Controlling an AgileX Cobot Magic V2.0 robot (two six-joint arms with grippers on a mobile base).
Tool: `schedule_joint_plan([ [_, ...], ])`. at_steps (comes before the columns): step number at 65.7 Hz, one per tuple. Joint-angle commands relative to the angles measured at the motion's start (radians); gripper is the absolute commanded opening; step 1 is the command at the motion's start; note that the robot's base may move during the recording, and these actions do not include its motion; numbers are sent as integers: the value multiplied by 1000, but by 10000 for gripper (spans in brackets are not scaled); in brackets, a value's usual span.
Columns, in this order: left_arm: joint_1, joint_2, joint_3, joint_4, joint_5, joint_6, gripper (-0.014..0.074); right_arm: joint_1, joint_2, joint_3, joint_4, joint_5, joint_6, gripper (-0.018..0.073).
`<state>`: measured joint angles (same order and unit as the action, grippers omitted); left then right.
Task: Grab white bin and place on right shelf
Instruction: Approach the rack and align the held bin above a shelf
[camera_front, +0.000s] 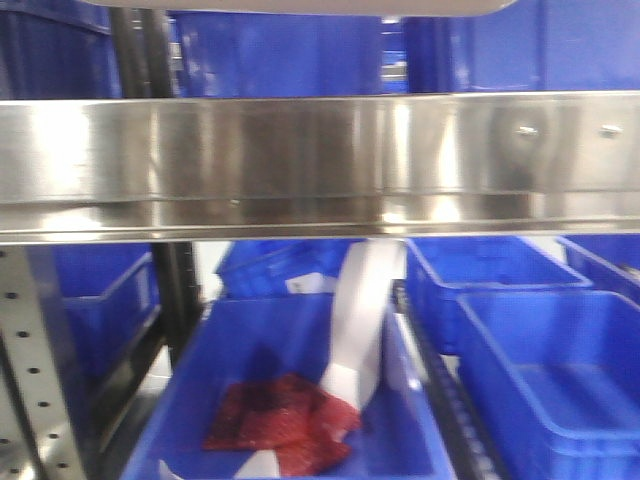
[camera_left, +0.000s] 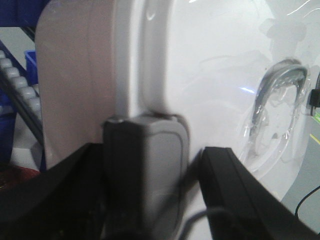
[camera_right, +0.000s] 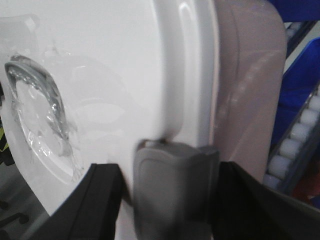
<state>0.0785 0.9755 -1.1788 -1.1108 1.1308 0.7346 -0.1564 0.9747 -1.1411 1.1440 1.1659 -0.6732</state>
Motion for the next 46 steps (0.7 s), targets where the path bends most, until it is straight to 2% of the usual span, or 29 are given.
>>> schedule_joint_plan([
  [1,-19,-16,-35,-183,41,6,241,12,-19,-40,209,116,-7,414],
  [46,-19,-16,-35,-183,41,6,241,12,-19,-40,209,116,-7,414],
])
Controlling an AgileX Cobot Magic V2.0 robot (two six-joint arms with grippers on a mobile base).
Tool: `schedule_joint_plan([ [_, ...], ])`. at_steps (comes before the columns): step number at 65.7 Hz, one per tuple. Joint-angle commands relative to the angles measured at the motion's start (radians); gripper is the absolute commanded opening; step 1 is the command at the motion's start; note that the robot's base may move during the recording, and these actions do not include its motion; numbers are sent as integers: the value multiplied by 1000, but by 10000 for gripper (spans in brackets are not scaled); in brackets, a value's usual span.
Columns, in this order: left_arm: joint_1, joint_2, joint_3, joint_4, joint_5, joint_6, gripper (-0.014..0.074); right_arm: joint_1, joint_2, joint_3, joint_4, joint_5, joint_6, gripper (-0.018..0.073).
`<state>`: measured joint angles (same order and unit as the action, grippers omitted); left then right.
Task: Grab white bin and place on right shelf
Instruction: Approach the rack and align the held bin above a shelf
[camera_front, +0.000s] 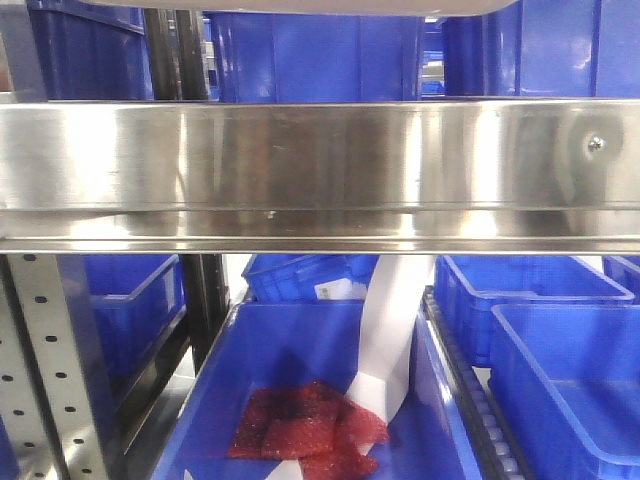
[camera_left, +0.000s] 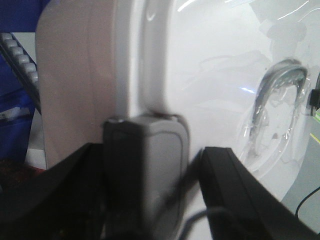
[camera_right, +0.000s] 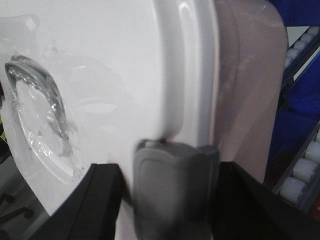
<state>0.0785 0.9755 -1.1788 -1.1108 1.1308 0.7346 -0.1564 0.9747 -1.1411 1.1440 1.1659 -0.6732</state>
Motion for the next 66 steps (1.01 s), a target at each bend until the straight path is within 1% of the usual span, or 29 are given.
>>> schedule_joint_plan([
  [1,-19,-16,-35,-183,41,6,241,12,-19,-40,209,116,-7,414],
  [56,-19,-16,-35,-183,41,6,241,12,-19,-40,209,109,-7,414],
  [66,-19,-16,-35,-183,69,6,241,12,-19,-40,209,107,-7,414],
])
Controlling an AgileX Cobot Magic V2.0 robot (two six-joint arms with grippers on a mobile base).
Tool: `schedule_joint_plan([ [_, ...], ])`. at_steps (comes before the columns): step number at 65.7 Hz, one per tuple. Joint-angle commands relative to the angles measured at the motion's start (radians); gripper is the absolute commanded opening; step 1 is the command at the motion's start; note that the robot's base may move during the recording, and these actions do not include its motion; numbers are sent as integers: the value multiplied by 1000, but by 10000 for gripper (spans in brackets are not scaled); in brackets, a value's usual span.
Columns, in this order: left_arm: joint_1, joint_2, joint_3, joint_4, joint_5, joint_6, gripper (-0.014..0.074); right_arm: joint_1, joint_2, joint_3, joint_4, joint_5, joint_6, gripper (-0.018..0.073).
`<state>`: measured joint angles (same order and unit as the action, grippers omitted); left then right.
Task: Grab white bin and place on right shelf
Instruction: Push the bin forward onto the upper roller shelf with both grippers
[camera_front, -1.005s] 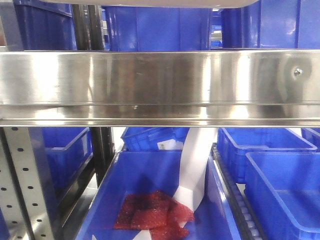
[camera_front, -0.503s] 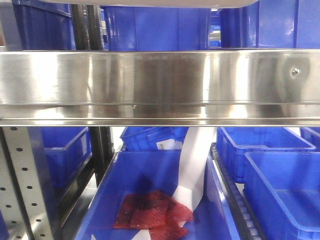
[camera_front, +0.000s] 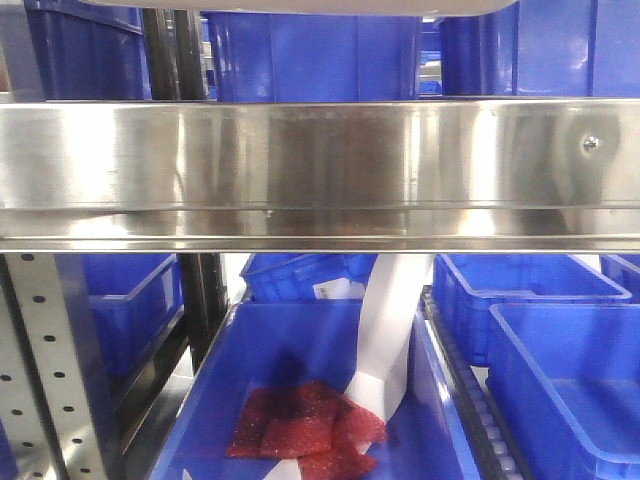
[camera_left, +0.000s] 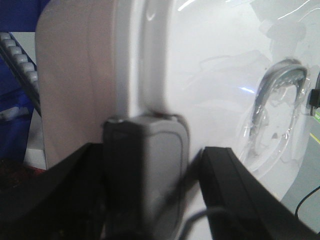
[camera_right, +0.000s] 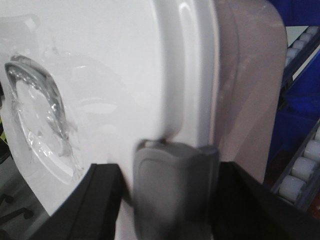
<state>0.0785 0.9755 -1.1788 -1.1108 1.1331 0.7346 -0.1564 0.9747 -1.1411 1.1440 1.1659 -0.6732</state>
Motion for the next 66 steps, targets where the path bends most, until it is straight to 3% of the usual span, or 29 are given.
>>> schedule_joint_plan([
  [1,-19,-16,-35,-183,66,6,241,12,-19,-40,209,107,-7,414],
  [40,-19,6,-35,-157,122,8,242,12,-8,-40,246,56,-7,414],
  [66,-19,238,-156,-261,112,8,243,12,172,-40,382,26,-7,414],
])
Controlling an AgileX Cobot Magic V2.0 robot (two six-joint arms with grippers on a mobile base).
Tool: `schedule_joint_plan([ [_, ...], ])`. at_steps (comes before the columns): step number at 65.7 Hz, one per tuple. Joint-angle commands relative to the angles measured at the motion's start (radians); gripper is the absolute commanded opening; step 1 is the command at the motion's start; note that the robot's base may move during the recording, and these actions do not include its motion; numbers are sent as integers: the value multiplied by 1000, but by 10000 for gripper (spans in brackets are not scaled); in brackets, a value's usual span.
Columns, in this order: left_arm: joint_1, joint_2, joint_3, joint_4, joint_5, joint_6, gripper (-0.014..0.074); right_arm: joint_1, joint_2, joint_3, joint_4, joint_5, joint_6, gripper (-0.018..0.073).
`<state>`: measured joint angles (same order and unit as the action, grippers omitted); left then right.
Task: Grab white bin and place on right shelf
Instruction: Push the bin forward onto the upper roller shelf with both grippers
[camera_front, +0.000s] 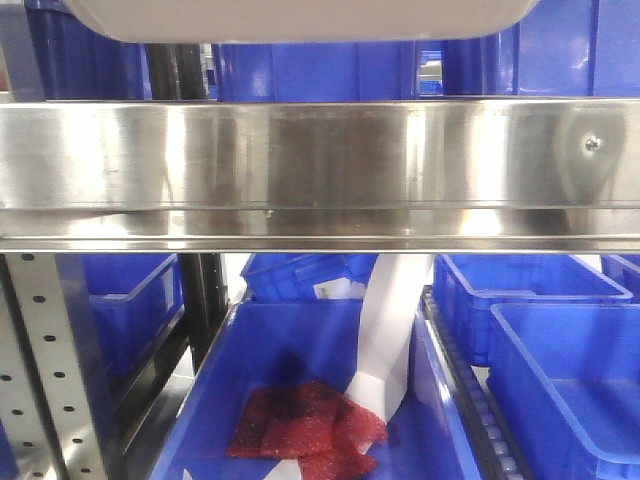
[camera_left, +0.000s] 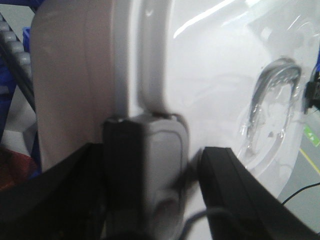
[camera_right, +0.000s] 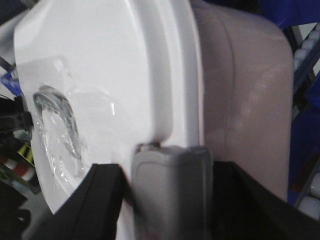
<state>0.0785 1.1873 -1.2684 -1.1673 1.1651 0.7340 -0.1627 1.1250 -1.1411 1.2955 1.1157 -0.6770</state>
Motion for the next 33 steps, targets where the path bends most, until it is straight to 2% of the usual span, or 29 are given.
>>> schedule_joint_plan([
  [1,-19,36,-72,-205,80,9,243,18,30,-40,236,73,-4,414],
  [13,-19,139,-112,-207,74,9,243,18,128,-79,276,62,-5,414],
  [33,-19,216,-112,-215,-61,9,243,19,255,-203,277,55,-2,414],
])
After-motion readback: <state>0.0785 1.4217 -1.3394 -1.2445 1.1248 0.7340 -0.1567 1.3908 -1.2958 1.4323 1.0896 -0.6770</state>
